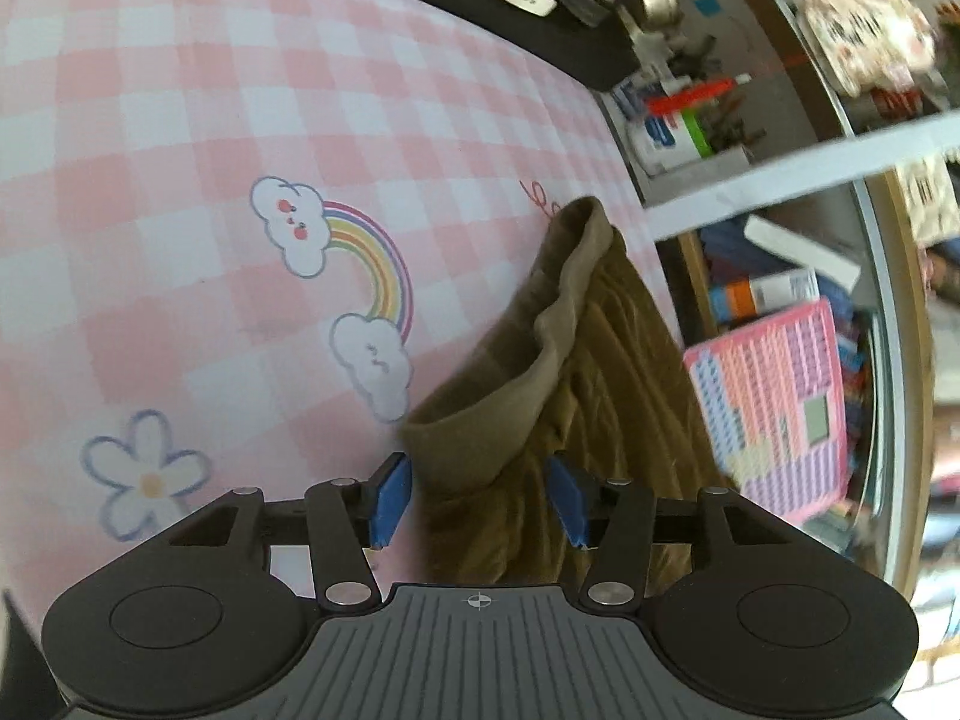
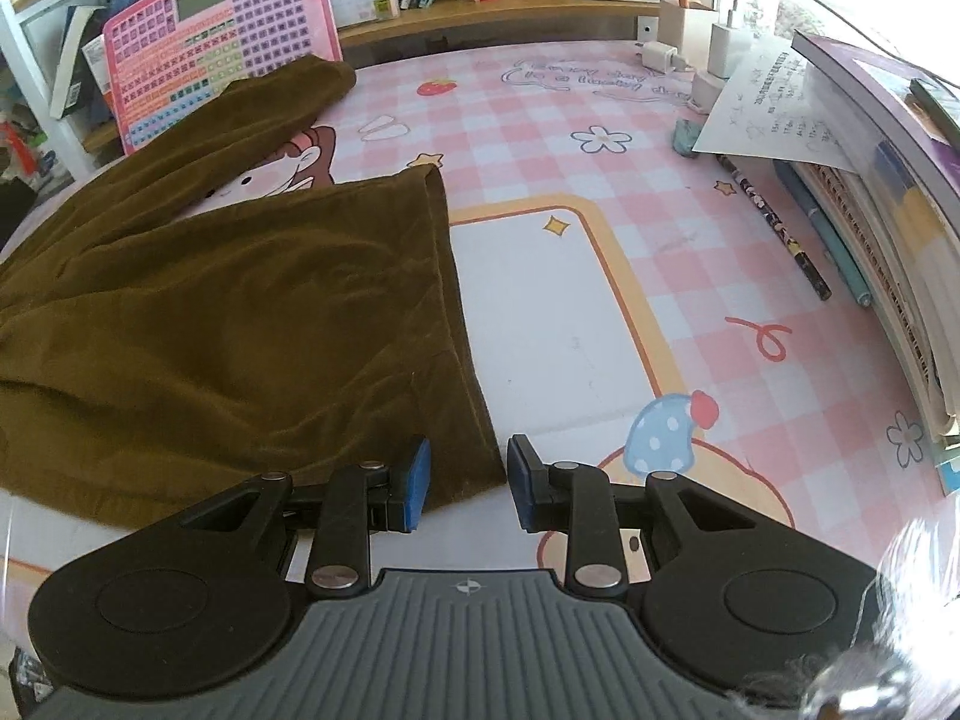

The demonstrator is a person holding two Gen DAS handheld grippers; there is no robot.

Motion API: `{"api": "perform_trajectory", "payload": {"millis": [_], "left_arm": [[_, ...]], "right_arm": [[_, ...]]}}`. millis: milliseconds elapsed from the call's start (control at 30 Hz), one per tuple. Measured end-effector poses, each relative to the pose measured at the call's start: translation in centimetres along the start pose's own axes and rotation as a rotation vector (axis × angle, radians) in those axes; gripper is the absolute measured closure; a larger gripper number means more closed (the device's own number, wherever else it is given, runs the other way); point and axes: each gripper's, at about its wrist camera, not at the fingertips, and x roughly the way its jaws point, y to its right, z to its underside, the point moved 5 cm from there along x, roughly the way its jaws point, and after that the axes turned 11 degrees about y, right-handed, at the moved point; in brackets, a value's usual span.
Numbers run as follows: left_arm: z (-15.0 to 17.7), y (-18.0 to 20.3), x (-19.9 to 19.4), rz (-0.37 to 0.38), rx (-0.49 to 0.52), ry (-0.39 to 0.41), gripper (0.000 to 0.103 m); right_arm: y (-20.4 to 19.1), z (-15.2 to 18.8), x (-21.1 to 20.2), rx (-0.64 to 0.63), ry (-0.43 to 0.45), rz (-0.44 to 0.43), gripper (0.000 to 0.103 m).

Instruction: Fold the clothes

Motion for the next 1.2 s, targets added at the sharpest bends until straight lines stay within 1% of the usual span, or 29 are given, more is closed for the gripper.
{"api": "perform_trajectory", "payload": {"millis": [33, 67, 133, 167, 200, 233, 267, 333, 400, 467, 500, 533, 600, 700, 767, 833, 867, 933, 967, 1033, 1100, 1133, 1200], "left_arm": [[-0.1, 0.2, 0.3, -0.008, -0.005, 0.011, 0.058], [-0.1, 0.3, 0.5, -0.016, -0.006, 0.020, 0.068], [-0.1, 0.7, 0.9, -0.031, 0.022, 0.025, 0.080], [0.0, 0.8, 1.1, -0.038, 0.036, 0.028, 0.087], [0.0, 1.1, 1.1, -0.045, 0.060, 0.032, 0.090], [-0.1, 1.8, 0.7, -0.050, 0.129, 0.046, 0.093], [-0.3, 2.5, 0.2, -0.052, 0.199, 0.064, 0.094], [-1.0, 4.3, -1.8, -0.022, 0.348, 0.147, 0.095], [-2.1, 5.3, -3.9, 0.019, 0.433, 0.214, 0.095], [-3.4, 4.2, -4.0, 0.008, 0.417, 0.189, 0.095], [-3.8, 3.2, -3.5, -0.026, 0.421, 0.169, 0.094], [-4.0, 2.0, -3.2, -0.072, 0.426, 0.159, 0.094], [-4.3, 0.0, -3.0, -0.121, 0.402, 0.157, 0.094], [-4.1, -1.5, -2.5, -0.146, 0.384, 0.151, 0.094], [-4.0, -1.4, -2.0, -0.154, 0.405, 0.148, 0.094], [-4.0, -1.1, -1.7, -0.157, 0.418, 0.145, 0.094], [-4.0, -1.0, -1.6, -0.158, 0.424, 0.143, 0.094], [-3.9, -0.7, -1.5, -0.154, 0.434, 0.136, 0.094], [-3.8, -0.4, -1.7, -0.140, 0.434, 0.127, 0.094], [-3.4, 0.3, -2.3, -0.105, 0.448, 0.113, 0.094], [-2.9, 0.8, -2.6, -0.079, 0.464, 0.101, 0.094], [-2.7, 0.8, -2.6, -0.073, 0.467, 0.096, 0.094], [-2.7, 0.2, -2.4, -0.080, 0.443, 0.092, 0.094]], "right_arm": [[-0.1, 0.0, 0.0, -0.009, 0.000, -0.001, 0.076], [-0.1, 0.1, 0.0, -0.019, 0.002, -0.001, 0.076], [-0.2, 0.2, 0.0, -0.037, 0.006, 0.001, 0.080], [-0.3, 0.2, -0.1, -0.047, 0.010, 0.000, 0.081], [-0.3, 0.2, -0.1, -0.051, 0.011, -0.002, 0.082], [-0.3, 0.2, -0.1, -0.050, 0.011, -0.004, 0.082], [-0.3, 0.2, -0.1, -0.050, 0.011, -0.006, 0.082], [-0.3, 0.3, -0.1, -0.039, 0.007, -0.020, 0.084], [-0.6, 0.3, -0.2, -0.006, -0.005, -0.051, 0.084], [-1.1, 0.5, -0.3, 0.011, -0.011, -0.069, 0.082], [-1.5, 0.6, -0.4, 0.005, -0.008, -0.069, 0.077], [-1.9, 0.6, -0.3, 0.001, -0.007, -0.073, 0.075], [-2.6, 0.5, -0.2, -0.003, -0.012, -0.083, 0.074], [-3.7, 0.5, 0.0, -0.035, -0.017, -0.089, 0.075], [-4.8, 0.6, 0.1, -0.092, -0.022, -0.097, 0.084], [-6.2, 0.8, 0.1, -0.196, -0.020, -0.102, 0.093], [-6.9, 0.9, 0.1, -0.264, -0.012, -0.103, 0.094], [-7.3, 0.2, -0.2, -0.345, 0.033, -0.082, 0.097], [-7.0, -0.8, -0.8, -0.350, 0.073, -0.065, 0.098], [-6.1, -4.0, -3.7, -0.294, 0.173, -0.062, 0.098], [-5.4, -5.6, -6.3, -0.274, 0.197, -0.081, 0.098], [-5.1, -4.9, -6.2, -0.269, 0.156, -0.087, 0.098], [-4.3, -2.3, -4.8, -0.258, 0.023, -0.091, 0.098]]}}
